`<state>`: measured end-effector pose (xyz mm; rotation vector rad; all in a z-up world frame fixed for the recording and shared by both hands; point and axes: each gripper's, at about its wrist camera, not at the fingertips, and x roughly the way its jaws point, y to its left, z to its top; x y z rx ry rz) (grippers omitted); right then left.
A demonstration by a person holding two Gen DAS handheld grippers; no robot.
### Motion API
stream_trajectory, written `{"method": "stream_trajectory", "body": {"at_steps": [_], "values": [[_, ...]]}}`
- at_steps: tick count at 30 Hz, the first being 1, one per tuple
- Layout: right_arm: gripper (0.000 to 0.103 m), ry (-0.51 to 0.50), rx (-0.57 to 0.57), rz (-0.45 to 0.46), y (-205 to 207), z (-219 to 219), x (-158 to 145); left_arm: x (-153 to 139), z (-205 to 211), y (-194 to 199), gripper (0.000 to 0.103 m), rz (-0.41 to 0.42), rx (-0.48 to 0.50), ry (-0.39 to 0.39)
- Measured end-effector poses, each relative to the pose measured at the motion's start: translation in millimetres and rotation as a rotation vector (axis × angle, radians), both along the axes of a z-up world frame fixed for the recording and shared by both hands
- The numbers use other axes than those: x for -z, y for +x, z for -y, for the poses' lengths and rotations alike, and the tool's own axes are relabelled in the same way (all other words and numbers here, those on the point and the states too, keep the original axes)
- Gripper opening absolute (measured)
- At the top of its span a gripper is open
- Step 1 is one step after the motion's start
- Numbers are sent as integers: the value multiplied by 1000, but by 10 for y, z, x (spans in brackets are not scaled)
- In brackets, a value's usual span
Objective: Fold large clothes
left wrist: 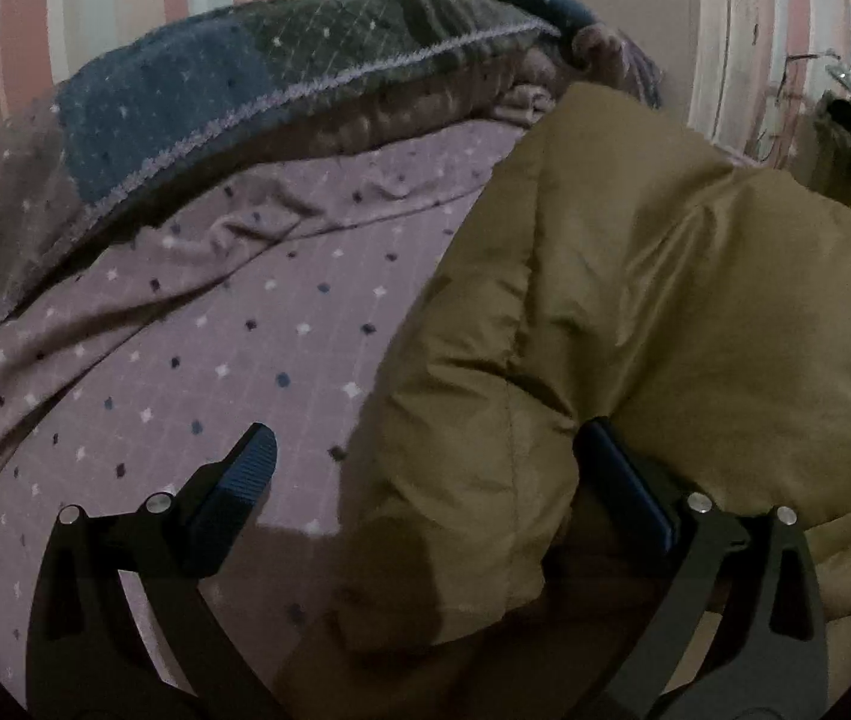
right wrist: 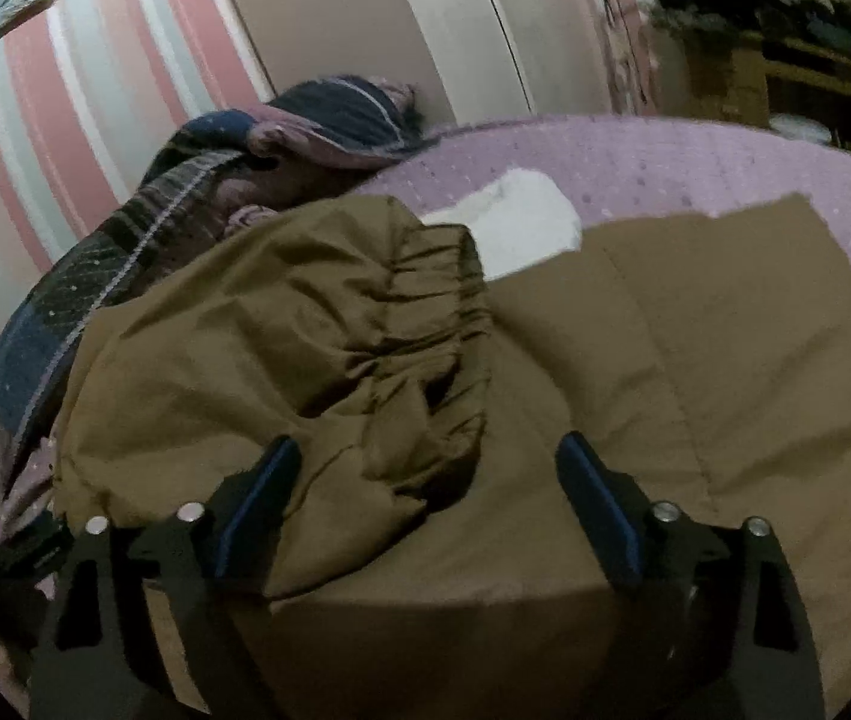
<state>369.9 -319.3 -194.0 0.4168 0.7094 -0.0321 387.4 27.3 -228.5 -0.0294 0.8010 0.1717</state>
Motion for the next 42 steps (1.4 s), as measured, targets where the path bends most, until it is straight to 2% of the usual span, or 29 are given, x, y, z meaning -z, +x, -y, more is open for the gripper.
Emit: {"method": "stream_trajectory", "body": {"at_steps": [1, 2, 4, 6, 8, 9, 11, 14, 18, 21, 23, 28, 29, 31, 33, 34, 35, 38, 42], "values": [[79, 15, 6, -25, 19, 18, -21, -15, -5, 16, 100, -41, -13, -9], [64, 44, 9, -51, 41, 39, -63, -42, -16, -23, 100, -73, -19, -34], [55, 105, 7, -84, 97, 75, -220, -169, -27, -29, 100, -113, -5, -60], [46, 86, -7, -135, 197, 55, -292, -349, -5, -34, 100, -117, 8, -7], [36, 65, -8, -188, 280, 46, -271, -491, -35, -43, 100, -120, 19, 10], [34, 77, -5, -195, 280, 66, -276, -541, -60, -39, 100, -123, 26, 5], [20, 63, -7, -183, 220, 77, -346, -608, -103, -8, 100, -133, 43, 5], [17, -32, 18, -119, -10, 89, -602, -666, -158, 136, 100, -151, 74, -20], [16, -109, 95, -45, -361, 311, -871, -814, -107, 159, 100, -96, 93, -18], [16, -140, 153, -26, -647, 576, -947, -816, -9, 173, 100, -100, 116, -65], [16, -139, 173, -51, -736, 771, -877, -773, 89, 188, 100, -119, 136, -85], [14, -66, 194, -152, -801, 1128, -472, -667, 334, 209, 100, -160, 168, -51], [18, -61, 205, -162, -828, 1168, -451, -662, 394, 223, 100, -168, 180, -39], [18, -39, 229, -122, -931, 1257, -540, -688, 476, 203, 100, -163, 202, -11], [35, -81, 240, -104, -927, 1270, -710, -719, 588, 227, 100, -159, 229, 30], [52, -117, 243, -93, -912, 1241, -801, -738, 649, 248, 100, -161, 241, 44], [61, -158, 245, -83, -875, 1183, -896, -755, 745, 297, 100, -170, 258, 60], [68, -230, 202, -83, -611, 960, -1052, -823, 965, 340, 100, -185, 296, 66], [69, -258, 148, -120, -241, 679, -974, -823, 1332, 390, 100, -190, 348, 99]]}}
